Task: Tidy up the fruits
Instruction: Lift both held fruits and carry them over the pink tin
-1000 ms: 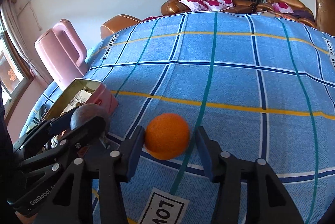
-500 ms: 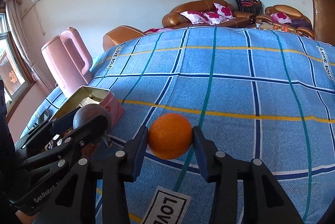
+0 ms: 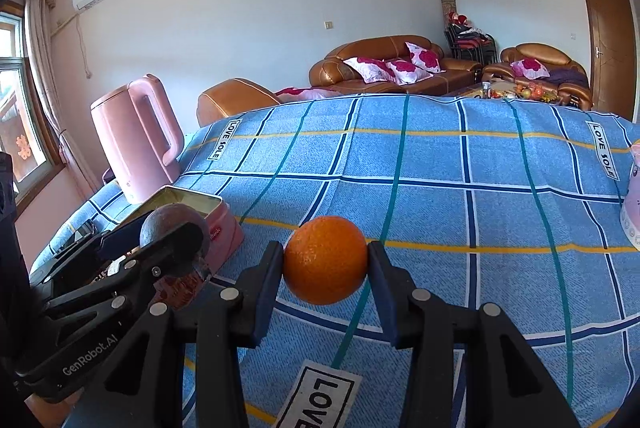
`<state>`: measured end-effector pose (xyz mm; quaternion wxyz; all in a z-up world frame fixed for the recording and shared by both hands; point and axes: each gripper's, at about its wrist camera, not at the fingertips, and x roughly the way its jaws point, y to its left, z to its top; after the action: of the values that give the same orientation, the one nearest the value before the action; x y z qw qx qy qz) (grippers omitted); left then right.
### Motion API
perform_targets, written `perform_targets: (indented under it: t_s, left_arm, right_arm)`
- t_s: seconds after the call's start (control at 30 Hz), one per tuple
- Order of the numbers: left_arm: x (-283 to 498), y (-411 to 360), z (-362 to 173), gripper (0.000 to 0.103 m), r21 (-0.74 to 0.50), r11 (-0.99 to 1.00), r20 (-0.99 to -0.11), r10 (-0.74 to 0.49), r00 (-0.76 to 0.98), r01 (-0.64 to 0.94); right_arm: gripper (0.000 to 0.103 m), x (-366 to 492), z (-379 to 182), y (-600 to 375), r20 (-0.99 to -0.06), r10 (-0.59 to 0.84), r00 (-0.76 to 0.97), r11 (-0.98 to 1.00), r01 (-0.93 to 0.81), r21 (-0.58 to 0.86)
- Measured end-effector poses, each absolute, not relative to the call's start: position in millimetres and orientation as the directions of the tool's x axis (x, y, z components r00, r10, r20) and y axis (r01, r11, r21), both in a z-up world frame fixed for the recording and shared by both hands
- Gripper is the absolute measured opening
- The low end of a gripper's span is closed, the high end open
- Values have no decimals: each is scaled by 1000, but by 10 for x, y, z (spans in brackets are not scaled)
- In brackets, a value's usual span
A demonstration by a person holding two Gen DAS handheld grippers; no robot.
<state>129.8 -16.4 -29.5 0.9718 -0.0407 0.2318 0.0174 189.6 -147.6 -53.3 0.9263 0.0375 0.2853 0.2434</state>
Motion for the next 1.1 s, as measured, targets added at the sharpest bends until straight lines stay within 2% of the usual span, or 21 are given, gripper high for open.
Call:
perform_targets:
  t_s: [0.8, 0.9, 1.1]
  left_arm:
    - [1091, -246, -215, 54, -29, 998, -355, 43, 934, -57]
    - [1043, -278, -204, 36, -13, 999, -336, 43, 941, -50]
    - [1040, -268, -210, 37, -16, 999, -340, 43, 940, -52]
  right_arm:
    - [45, 1559, -422, -1473, -396, 448, 801, 892, -433, 133]
    - [45, 1505, -401, -1469, -378, 441, 814, 895, -430, 118]
    - [45, 1438, -378, -1444, -359, 432, 827, 898, -430, 91]
